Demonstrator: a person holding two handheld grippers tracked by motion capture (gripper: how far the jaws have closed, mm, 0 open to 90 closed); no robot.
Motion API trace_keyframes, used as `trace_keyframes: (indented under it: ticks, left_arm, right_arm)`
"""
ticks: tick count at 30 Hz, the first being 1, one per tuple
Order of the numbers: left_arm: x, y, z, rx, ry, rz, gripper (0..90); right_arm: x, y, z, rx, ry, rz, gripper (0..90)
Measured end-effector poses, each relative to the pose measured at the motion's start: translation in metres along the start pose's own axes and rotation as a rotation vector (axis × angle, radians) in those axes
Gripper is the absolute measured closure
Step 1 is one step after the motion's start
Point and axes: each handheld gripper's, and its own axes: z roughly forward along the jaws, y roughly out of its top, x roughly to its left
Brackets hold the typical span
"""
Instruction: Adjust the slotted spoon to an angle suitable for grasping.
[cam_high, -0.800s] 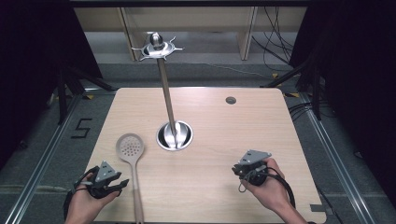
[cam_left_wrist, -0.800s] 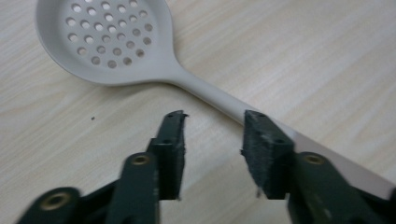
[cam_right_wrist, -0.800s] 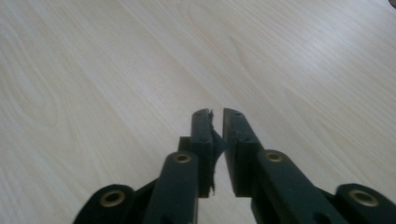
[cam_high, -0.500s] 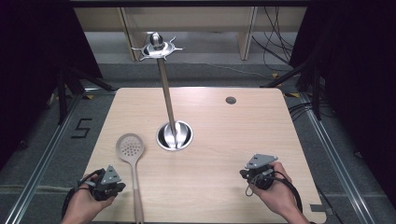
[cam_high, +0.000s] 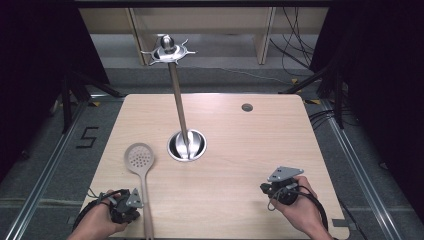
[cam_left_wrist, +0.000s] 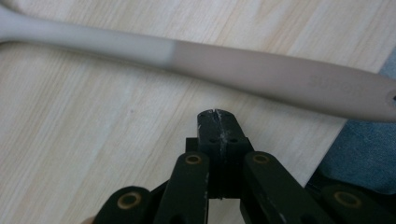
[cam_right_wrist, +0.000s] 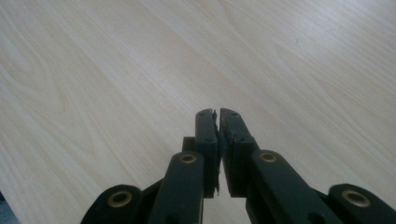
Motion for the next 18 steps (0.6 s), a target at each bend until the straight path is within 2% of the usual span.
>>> trace_keyframes:
  ticks: [2, 3, 4, 5, 6, 7, 8, 11, 12, 13, 14, 16, 17, 18]
  left_arm:
    - [-0.001, 0.003, 0.001, -0.007, -0.008, 0.029, 89.3]
    - [-0.003, 0.007, 0.001, 0.002, -0.014, 0.037, 89.2]
    - [-0.005, 0.008, 0.002, -0.002, -0.017, 0.025, 89.2]
    - [-0.006, 0.013, 0.002, 0.011, -0.013, 0.048, 89.3]
    - [-0.006, 0.013, 0.002, 0.011, -0.013, 0.048, 89.3]
    - [-0.006, 0.016, 0.003, 0.016, -0.02, 0.052, 89.3]
    - [-0.006, 0.019, 0.003, 0.03, -0.019, 0.066, 89.3]
    - [-0.009, 0.03, 0.006, 0.03, -0.018, 0.095, 89.3]
    - [-0.01, 0.035, 0.007, 0.029, -0.019, 0.1, 89.2]
    - [-0.01, 0.04, 0.008, 0.039, -0.019, 0.117, 89.2]
    - [-0.013, 0.051, 0.013, 0.017, -0.022, 0.103, 89.2]
    - [-0.013, 0.056, 0.015, 0.008, -0.029, 0.1, 89.2]
    - [-0.011, 0.062, 0.016, 0.014, -0.027, 0.12, 89.2]
    - [-0.008, 0.068, 0.016, 0.049, -0.023, 0.169, 89.2]
  right_arm:
    - [-0.001, 0.0, 0.0, -0.003, 0.005, -0.004, 86.0]
    - [-0.002, 0.0, 0.0, -0.011, 0.002, -0.006, 85.7]
    - [-0.002, 0.0, 0.0, -0.011, 0.002, -0.006, 85.7]
    - [-0.001, 0.0, 0.002, -0.033, 0.002, 0.007, 85.5]
    - [-0.001, 0.0, 0.002, -0.033, 0.002, 0.007, 85.5]
    - [-0.001, 0.0, -0.001, -0.002, 0.003, 0.015, 85.3]
    - [-0.001, 0.0, -0.001, -0.007, -0.004, 0.012, 85.2]
    - [-0.001, 0.0, -0.001, -0.001, 0.004, 0.025, 84.9]
    - [0.001, 0.0, -0.001, 0.004, 0.007, 0.047, 84.7]
    - [0.001, 0.0, -0.001, 0.004, 0.007, 0.047, 84.7]
    - [0.001, 0.0, -0.001, 0.002, 0.008, 0.045, 84.6]
    - [0.001, 0.0, -0.001, 0.001, 0.008, 0.046, 84.6]
    - [0.001, 0.0, -0.001, 0.001, 0.008, 0.046, 84.6]
    - [0.0, 0.0, 0.0, -0.004, 0.002, 0.032, 84.5]
